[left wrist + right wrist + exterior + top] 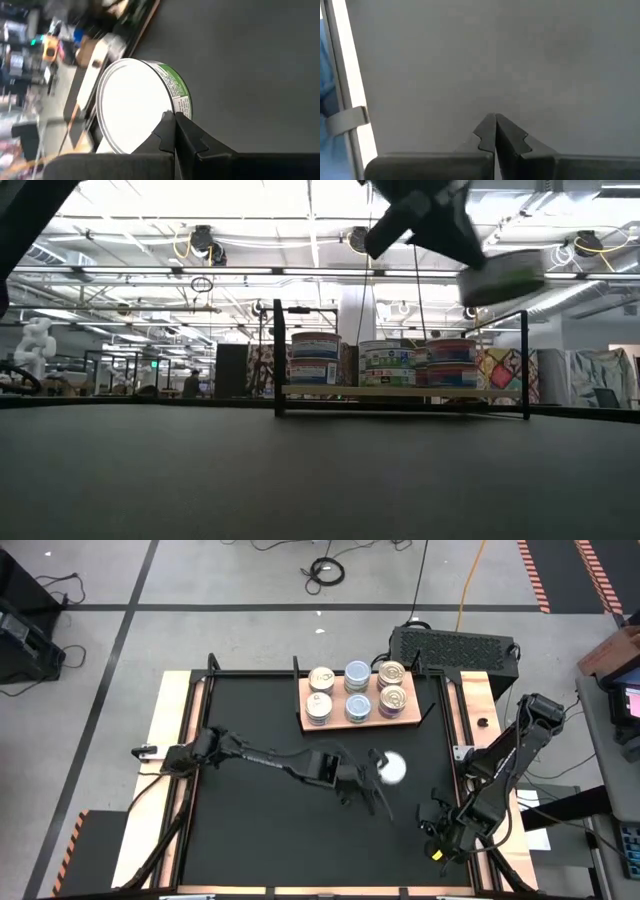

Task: Stack canned seafood by type on shelf
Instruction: Stack the green tuna can on top of the other green tuna cans on the shelf

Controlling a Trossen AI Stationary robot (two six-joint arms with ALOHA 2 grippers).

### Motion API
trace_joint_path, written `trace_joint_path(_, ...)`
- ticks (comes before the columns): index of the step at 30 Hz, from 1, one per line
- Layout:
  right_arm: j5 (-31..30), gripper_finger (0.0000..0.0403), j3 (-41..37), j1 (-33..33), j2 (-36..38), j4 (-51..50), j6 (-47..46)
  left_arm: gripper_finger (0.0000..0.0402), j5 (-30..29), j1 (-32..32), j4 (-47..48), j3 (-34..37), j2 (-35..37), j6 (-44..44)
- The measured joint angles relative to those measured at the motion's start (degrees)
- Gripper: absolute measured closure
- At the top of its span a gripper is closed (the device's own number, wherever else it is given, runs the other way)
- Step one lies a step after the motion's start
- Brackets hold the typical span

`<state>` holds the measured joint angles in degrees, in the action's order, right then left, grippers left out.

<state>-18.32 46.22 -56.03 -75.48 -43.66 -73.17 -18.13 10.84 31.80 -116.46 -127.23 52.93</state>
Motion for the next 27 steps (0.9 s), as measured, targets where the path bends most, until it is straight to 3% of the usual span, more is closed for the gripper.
trace_joint_path(16,-18.5,0.0403,-2.26,-0.37,-0.03,3.75,12.81,0.0401,-3.64,-15.51,5.37,-0.02,2.51,-6.23)
trace_joint_path(27,-17.75,0.0403,-6.01,-0.35,-0.04,4.62,10.38,0.0401,-2.47,-19.62,10.29,-0.04,2.17,-10.69)
